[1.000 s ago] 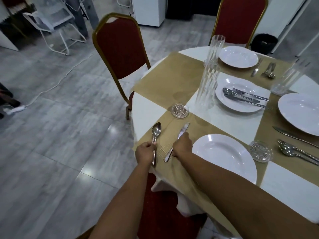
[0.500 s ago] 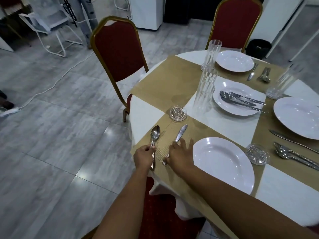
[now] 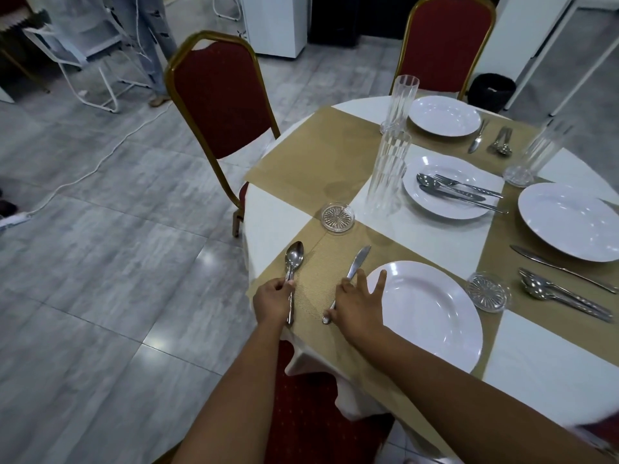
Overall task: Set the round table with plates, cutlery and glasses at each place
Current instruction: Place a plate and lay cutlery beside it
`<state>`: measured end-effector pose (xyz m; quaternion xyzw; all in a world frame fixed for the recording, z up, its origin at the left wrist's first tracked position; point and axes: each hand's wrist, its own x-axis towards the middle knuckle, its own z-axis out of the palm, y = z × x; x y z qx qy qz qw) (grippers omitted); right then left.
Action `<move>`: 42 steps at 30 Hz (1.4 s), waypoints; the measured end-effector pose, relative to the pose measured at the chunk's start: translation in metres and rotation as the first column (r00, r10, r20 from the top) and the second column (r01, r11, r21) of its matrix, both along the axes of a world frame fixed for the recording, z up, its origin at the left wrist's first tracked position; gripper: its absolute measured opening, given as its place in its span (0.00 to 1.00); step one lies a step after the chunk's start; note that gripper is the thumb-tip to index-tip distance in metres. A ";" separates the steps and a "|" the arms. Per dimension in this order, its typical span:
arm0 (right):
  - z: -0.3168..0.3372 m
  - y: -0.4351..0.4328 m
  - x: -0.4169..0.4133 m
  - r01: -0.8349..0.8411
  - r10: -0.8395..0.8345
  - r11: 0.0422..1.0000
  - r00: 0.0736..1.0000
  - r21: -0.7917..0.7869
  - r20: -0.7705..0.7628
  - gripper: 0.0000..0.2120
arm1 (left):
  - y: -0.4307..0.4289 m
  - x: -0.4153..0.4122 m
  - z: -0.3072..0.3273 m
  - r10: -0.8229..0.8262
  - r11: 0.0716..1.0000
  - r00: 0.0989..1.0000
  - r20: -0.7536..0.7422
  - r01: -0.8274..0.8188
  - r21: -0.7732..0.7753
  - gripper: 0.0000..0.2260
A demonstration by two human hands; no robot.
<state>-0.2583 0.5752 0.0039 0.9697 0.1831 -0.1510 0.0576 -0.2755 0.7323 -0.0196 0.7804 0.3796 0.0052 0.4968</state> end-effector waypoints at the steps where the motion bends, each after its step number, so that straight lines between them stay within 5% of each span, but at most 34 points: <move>1: 0.001 -0.001 -0.001 -0.007 0.007 1.000 1.000 -0.014 0.001 0.32 | 0.000 0.000 0.000 -0.002 1.000 1.000 0.000 0.002 0.002 0.10; 33: 0.003 -0.011 -0.006 -0.094 0.097 0.992 0.995 -0.079 0.034 0.32 | -0.001 0.002 -0.002 0.025 0.999 1.000 -0.005 -0.025 -0.049 0.10; 38: 0.008 -0.013 -0.006 -0.074 0.076 0.996 0.996 -0.040 0.048 0.32 | 0.008 0.006 -0.003 0.065 0.977 0.998 -0.011 -0.065 -0.202 0.11; 42: 0.014 -0.014 -0.011 -0.070 0.045 0.985 0.987 0.156 0.156 0.24 | 0.007 0.006 0.004 0.111 0.935 0.993 0.033 -0.093 -0.341 0.10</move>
